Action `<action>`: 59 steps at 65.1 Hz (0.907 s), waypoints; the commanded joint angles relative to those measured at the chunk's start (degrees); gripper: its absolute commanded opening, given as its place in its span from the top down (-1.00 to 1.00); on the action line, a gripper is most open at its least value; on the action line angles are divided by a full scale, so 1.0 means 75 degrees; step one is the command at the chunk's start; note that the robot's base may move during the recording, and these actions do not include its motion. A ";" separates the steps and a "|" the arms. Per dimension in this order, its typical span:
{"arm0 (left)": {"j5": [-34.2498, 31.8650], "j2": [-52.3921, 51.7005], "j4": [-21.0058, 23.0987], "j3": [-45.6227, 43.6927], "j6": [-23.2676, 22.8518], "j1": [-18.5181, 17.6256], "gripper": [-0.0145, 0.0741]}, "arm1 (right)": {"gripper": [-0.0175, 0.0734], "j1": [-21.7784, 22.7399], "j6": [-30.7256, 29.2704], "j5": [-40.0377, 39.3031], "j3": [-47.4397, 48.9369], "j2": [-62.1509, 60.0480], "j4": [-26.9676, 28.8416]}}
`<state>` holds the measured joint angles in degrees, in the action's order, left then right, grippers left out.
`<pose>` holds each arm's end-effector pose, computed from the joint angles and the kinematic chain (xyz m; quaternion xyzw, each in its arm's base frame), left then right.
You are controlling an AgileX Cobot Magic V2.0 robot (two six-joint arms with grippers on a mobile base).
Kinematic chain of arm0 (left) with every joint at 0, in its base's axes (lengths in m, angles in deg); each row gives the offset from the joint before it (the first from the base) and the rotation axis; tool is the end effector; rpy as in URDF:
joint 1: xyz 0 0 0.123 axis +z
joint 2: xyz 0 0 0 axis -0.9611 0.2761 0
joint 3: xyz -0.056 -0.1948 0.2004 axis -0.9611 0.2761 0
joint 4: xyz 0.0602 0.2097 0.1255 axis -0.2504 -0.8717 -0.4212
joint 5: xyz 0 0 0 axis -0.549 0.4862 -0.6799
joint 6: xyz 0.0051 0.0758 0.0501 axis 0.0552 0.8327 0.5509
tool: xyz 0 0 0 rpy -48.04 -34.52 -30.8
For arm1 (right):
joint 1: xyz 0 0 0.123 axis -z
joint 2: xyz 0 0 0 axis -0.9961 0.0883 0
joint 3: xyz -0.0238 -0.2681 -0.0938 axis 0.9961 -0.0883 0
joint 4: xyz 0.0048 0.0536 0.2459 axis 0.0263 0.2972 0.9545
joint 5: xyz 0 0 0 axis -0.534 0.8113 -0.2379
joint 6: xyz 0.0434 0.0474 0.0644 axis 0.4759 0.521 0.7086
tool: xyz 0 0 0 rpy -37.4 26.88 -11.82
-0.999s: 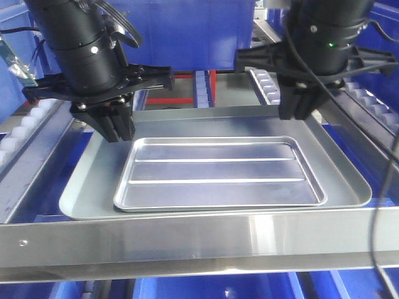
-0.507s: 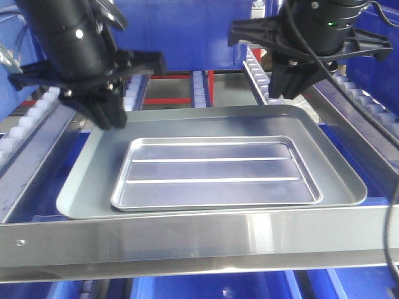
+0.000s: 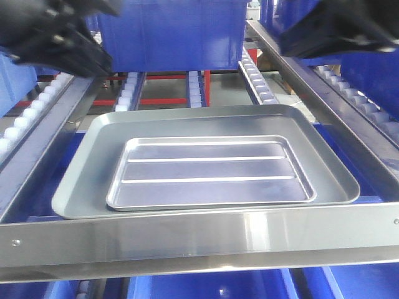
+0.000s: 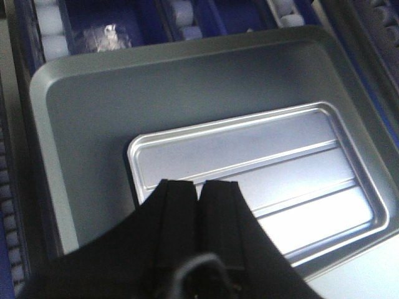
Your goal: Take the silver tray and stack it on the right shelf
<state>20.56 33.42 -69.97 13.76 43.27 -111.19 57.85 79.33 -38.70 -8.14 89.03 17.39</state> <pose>0.2105 -0.1547 0.2834 0.1645 0.8444 -0.2018 0.4683 0.1973 0.1072 0.2761 -0.1142 0.8082 0.2245 0.5323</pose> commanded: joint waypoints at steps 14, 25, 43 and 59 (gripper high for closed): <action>-0.1087 -0.2943 -0.0865 0.1530 -0.0008 -0.0044 0.89 | 0.49 0.0012 -0.0028 -0.0595 -0.1292 -0.2399 -0.0162; -0.0922 -0.4685 -0.0900 0.2266 -0.0008 -0.0044 0.90 | 0.49 0.0012 -0.0028 -0.0494 -0.1789 -0.3600 -0.0162; -0.0295 -0.6613 -0.0900 0.2731 -0.0008 -0.0044 0.90 | 0.49 0.0012 -0.0028 -0.0460 -0.1859 -0.4525 -0.0162; -0.0346 -0.6873 -0.0900 0.2731 -0.0008 -0.0044 0.90 | 0.49 0.0012 -0.0028 -0.0452 -0.1859 -0.4524 -0.0162</action>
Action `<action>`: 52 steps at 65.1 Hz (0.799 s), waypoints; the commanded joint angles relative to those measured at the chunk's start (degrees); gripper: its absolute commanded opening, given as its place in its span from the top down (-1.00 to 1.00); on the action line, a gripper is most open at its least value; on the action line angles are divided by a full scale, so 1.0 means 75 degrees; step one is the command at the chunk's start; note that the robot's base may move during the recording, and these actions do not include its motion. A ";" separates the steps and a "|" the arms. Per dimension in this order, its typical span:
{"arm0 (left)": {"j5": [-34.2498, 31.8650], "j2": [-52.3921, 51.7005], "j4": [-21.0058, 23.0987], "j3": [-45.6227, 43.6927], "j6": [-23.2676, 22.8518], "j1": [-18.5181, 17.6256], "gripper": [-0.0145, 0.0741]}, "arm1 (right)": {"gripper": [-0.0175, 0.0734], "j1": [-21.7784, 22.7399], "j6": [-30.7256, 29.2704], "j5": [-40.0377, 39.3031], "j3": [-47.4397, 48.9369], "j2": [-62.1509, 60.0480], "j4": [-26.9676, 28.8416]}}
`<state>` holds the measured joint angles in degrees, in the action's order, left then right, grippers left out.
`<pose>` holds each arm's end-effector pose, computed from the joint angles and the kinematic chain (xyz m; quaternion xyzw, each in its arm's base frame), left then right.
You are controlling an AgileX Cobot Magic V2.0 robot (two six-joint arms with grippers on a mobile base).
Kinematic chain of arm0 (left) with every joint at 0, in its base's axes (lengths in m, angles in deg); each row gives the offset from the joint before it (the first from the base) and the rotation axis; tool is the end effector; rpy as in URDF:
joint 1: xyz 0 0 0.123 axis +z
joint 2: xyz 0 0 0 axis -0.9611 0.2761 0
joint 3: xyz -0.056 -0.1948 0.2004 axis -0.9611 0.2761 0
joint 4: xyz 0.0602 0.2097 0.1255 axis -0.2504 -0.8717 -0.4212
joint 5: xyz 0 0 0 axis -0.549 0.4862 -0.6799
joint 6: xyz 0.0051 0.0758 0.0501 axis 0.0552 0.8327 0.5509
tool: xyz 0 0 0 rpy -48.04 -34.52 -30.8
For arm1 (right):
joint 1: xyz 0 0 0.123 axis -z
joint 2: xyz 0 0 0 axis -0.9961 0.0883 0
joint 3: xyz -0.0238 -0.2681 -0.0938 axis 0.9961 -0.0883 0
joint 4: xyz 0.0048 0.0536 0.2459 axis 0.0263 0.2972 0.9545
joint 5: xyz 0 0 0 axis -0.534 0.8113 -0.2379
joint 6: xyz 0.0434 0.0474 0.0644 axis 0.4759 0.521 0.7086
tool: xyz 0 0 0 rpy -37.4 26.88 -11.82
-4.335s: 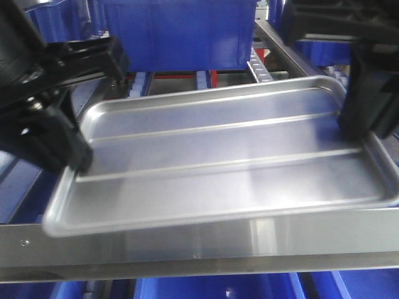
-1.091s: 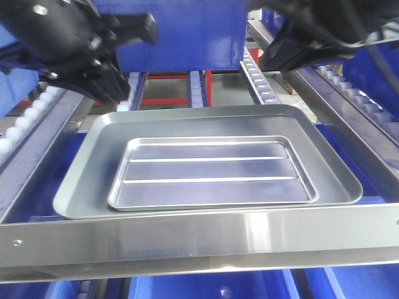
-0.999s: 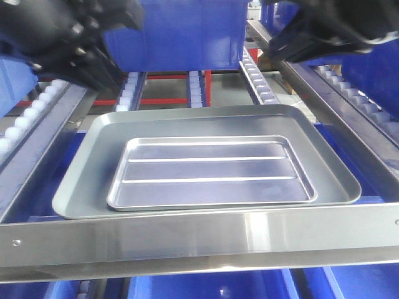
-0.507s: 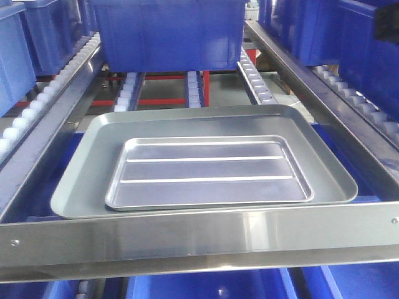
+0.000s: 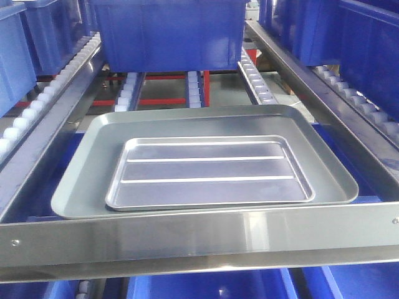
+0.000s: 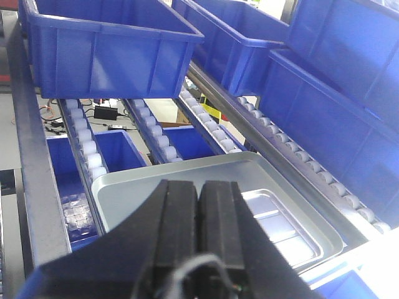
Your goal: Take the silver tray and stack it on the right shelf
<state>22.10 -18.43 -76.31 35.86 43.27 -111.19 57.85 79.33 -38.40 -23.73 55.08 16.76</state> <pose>0.0682 -0.0439 0.3033 0.1581 0.6893 -0.2461 0.6628 0.0968 0.0556 0.2827 -0.1094 0.7071 0.2592 0.6487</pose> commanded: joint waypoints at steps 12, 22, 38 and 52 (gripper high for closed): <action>-0.0551 0.0039 -0.0054 -0.0216 -0.0008 -0.0044 0.90 | 0.49 0.0012 -0.0028 -0.0493 0.0220 0.0003 -0.0078; -0.0551 0.0039 -0.0054 -0.0216 -0.0008 -0.0044 0.90 | 0.49 0.0012 -0.0028 -0.0493 0.0220 0.0003 -0.0078; -0.0551 0.0039 -0.0054 -0.0216 -0.0008 -0.0044 0.90 | 0.49 0.0281 -0.0622 -0.0317 -0.0226 -0.0390 0.1413; -0.0551 0.0039 -0.0054 -0.0216 -0.0008 -0.0044 0.90 | 0.49 0.1730 -0.5061 -0.0538 -0.1200 -0.1533 0.4217</action>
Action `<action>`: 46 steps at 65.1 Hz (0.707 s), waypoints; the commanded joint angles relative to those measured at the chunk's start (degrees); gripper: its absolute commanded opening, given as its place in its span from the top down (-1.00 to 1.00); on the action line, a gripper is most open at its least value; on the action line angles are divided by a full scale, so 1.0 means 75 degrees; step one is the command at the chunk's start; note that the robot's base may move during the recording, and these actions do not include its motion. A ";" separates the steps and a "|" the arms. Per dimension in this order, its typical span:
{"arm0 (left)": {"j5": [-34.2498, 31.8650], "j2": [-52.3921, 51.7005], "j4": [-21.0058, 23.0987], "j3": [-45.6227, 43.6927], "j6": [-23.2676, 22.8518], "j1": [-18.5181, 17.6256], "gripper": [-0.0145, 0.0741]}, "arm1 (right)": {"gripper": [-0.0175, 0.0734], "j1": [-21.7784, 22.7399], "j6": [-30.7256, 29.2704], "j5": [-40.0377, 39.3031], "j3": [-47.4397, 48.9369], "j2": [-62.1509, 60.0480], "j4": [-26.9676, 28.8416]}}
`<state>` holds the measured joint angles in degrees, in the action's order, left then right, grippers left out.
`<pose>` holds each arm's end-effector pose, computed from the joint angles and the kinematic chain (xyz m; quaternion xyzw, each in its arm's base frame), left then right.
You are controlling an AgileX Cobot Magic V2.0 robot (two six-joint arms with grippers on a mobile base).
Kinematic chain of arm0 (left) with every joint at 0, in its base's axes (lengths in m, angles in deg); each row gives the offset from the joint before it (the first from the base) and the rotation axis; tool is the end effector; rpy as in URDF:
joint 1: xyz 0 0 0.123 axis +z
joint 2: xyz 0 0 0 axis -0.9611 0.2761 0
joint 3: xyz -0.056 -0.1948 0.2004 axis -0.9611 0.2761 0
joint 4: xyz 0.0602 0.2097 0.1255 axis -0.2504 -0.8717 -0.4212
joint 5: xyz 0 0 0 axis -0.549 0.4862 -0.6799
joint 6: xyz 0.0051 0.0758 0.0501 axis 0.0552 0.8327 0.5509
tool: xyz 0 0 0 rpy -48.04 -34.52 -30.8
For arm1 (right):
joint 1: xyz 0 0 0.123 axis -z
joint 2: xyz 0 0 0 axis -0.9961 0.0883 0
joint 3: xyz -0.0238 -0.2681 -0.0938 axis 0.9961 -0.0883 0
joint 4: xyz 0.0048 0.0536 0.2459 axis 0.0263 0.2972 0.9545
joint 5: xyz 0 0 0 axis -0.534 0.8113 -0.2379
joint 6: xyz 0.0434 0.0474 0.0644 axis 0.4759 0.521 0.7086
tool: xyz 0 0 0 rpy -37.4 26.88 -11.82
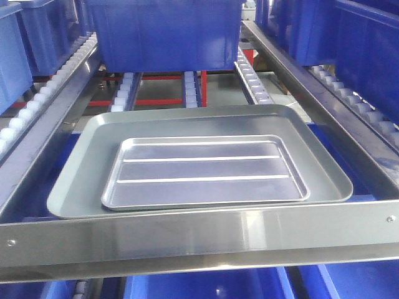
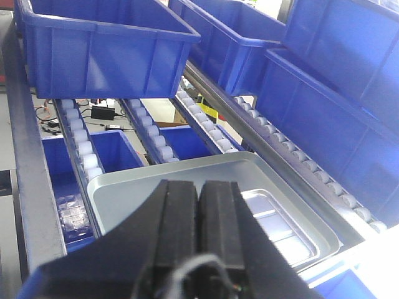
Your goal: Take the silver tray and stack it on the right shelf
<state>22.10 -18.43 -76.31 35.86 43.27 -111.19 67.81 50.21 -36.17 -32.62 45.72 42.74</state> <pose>0.0682 -0.0439 0.3033 0.1581 0.6893 -0.2461 0.6628 0.0834 0.0267 0.2438 -0.0509 0.7179 0.1646 0.6745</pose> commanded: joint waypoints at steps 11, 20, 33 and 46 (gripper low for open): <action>-0.0551 0.0039 -0.0054 -0.0216 -0.0008 -0.0044 0.90 | 0.49 0.1460 -0.1289 -0.0856 -0.0586 -0.1200 0.0779; -0.0551 0.0039 -0.0054 -0.0216 -0.0008 -0.0044 0.90 | 0.49 0.1918 -0.1289 -0.0892 -0.1084 -0.1996 0.0779; -0.0551 0.0039 -0.0054 -0.0216 -0.0008 -0.0044 0.90 | 0.49 0.1952 -0.1289 -0.0578 -0.1296 -0.2709 0.0779; -0.0537 0.0053 -0.0054 -0.0216 -0.0008 -0.0044 0.90 | 0.49 0.1952 -0.1289 -0.0570 -0.1296 -0.2709 0.0779</action>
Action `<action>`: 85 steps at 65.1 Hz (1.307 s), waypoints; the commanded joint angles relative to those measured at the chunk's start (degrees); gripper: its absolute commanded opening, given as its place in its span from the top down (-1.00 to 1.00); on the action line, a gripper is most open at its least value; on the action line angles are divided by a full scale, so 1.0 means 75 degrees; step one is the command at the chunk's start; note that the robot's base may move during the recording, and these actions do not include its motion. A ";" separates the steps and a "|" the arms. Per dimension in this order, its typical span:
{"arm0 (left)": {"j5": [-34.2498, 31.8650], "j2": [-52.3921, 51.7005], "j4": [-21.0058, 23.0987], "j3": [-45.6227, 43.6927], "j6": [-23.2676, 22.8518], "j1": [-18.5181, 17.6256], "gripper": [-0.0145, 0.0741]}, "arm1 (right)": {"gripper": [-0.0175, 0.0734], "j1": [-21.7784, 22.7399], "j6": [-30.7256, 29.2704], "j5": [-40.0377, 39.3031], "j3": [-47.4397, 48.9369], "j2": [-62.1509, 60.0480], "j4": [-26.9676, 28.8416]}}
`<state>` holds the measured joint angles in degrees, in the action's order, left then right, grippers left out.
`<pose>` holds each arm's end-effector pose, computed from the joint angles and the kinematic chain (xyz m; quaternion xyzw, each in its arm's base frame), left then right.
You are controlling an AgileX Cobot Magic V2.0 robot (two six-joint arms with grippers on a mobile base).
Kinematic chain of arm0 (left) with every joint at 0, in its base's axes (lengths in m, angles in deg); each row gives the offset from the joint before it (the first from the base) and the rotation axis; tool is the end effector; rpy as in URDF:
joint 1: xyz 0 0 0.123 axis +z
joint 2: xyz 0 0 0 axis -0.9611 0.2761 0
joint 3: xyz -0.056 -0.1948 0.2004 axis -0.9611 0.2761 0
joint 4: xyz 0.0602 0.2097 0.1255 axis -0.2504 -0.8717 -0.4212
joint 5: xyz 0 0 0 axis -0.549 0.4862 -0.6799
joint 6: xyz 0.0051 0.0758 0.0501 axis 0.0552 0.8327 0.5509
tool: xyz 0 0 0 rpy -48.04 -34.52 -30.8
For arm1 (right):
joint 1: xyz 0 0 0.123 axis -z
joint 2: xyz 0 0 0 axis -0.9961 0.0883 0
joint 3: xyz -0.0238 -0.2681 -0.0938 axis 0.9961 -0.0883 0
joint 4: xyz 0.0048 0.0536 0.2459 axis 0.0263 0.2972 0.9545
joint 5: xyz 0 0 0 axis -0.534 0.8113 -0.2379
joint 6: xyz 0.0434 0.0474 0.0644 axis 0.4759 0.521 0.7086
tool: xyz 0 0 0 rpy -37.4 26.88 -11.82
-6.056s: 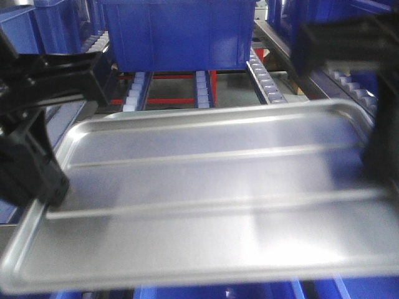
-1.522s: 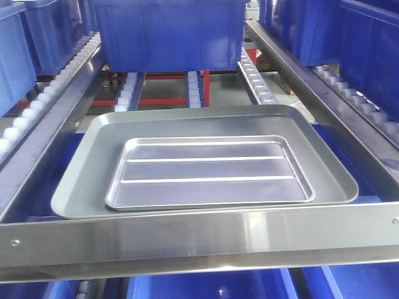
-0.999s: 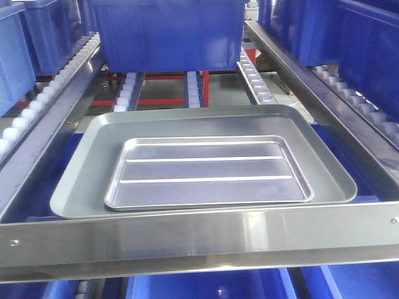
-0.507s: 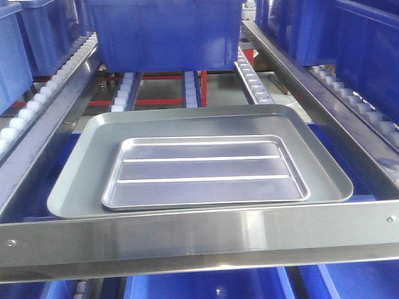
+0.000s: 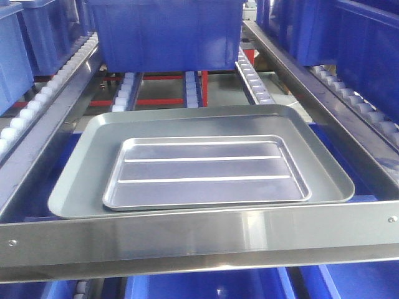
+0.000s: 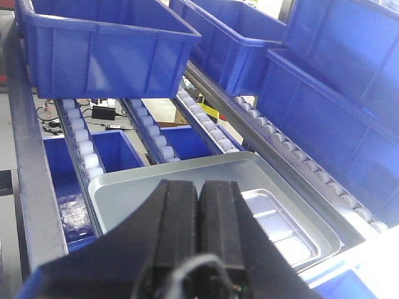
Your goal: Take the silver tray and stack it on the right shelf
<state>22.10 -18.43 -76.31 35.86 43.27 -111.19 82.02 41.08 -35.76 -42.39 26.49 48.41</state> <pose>0.0682 -0.0439 0.3033 0.1581 0.6893 -0.2461 0.6628 0.0563 0.0032 0.2085 0.0171 0.6622 0.0608 0.7467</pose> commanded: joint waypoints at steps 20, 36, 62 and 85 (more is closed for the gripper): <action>-0.0537 0.0053 -0.0065 -0.0216 -0.0008 -0.0044 0.90 | 0.49 0.0057 -0.0072 -0.0428 0.0006 -0.0145 0.0023; -0.0549 0.0053 -0.0138 -0.0181 -0.0008 -0.0044 0.90 | 0.49 0.0057 -0.0072 -0.0428 0.0006 -0.0145 0.0023; -0.1245 -0.0791 0.2150 0.0829 0.2761 0.1134 0.90 | 0.49 0.0057 -0.0072 -0.0428 0.0006 -0.0145 0.0023; -0.2313 -0.2350 0.3493 0.2575 0.4937 0.4424 0.90 | 0.49 0.0057 -0.0072 -0.0428 0.0006 -0.0145 0.0023</action>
<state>10.07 -35.10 -50.39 55.21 79.89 -81.68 82.11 40.99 -34.23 -42.39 26.36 48.45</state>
